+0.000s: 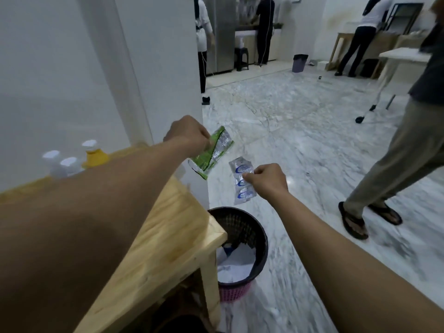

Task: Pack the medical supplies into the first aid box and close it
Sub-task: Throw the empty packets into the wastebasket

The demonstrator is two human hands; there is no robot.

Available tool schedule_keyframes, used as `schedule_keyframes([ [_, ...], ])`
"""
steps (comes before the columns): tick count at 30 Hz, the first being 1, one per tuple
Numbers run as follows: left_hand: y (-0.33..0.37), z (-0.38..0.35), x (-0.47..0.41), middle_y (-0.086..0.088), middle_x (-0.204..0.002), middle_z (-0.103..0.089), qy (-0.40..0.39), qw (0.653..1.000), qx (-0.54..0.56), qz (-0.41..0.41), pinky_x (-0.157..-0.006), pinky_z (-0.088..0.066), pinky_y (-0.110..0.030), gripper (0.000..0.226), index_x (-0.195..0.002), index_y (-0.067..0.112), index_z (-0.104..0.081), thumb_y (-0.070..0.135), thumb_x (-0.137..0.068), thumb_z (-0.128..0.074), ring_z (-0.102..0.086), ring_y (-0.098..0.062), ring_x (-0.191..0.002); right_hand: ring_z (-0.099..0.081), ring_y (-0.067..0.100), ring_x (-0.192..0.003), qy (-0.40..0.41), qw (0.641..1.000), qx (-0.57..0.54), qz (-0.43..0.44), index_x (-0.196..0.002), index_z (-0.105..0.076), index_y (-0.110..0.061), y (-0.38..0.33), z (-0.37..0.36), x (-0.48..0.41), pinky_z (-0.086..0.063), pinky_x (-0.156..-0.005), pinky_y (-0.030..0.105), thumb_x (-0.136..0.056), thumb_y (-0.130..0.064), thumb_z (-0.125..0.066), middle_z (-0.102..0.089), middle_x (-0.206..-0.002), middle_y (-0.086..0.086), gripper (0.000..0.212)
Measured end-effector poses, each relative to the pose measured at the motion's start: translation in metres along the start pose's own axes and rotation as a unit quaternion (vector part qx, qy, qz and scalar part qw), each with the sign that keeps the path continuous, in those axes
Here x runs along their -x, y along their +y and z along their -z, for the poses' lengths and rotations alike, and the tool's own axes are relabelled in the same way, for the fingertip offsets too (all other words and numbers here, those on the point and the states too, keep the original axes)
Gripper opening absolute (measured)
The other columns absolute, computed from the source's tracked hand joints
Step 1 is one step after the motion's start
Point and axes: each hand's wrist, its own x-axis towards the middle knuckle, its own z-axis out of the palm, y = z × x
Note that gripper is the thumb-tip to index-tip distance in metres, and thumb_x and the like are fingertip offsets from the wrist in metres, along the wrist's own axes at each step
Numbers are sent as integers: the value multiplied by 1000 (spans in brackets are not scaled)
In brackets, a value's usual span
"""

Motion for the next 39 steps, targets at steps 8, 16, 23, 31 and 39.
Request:
schedule_keyframes([
  [8, -9, -81, -74, 2, -93, -73, -184, 960, -197, -74, -77, -54, -31, 17, -94, 18, -83, 19, -77, -86, -64, -17, -91, -27, 19, -52, -30, 993, 54, -97, -58, -28, -18, 95, -52, -39, -23, -53, 30, -84, -12, -62, -26, -54, -1, 43],
  [16, -28, -170, -121, 1, -98, -74, -326, 882, -319, -119, -77, -54, -31, 19, -95, 13, -82, 23, -79, -85, -65, -18, -94, -19, 18, -51, -80, 978, 61, -181, -60, -22, -17, 165, -83, -63, -15, -52, 31, -77, -2, -47, -21, -54, 1, 34],
  [23, -53, -239, -153, -1, -96, -79, -410, 812, -390, -143, -69, -53, -27, 19, -90, 12, -83, 21, -73, -89, -67, -14, -90, -33, 21, -44, -77, 967, 87, -225, -58, -33, -16, 224, -122, -82, -24, -48, 27, -87, -21, -69, -32, -50, 2, 46],
  [31, -93, -297, -164, -2, -93, -78, -435, 778, -424, -162, -79, -59, -36, 19, -89, 13, -84, 20, -72, -89, -70, -19, -93, -47, 23, -55, -123, 949, 147, -250, -67, -45, -11, 251, -146, -91, -33, -47, 27, -91, -12, -54, -52, -67, 7, 26],
  [39, -94, -303, -159, 4, -84, -70, -453, 759, -437, -168, -81, -56, -31, 28, -98, 17, -83, 24, -72, -89, -63, -15, -87, -45, 23, -55, -134, 947, 194, -217, -66, -44, -12, 250, -149, -86, -33, -49, 27, -93, -17, -53, -51, -68, 6, 29],
])
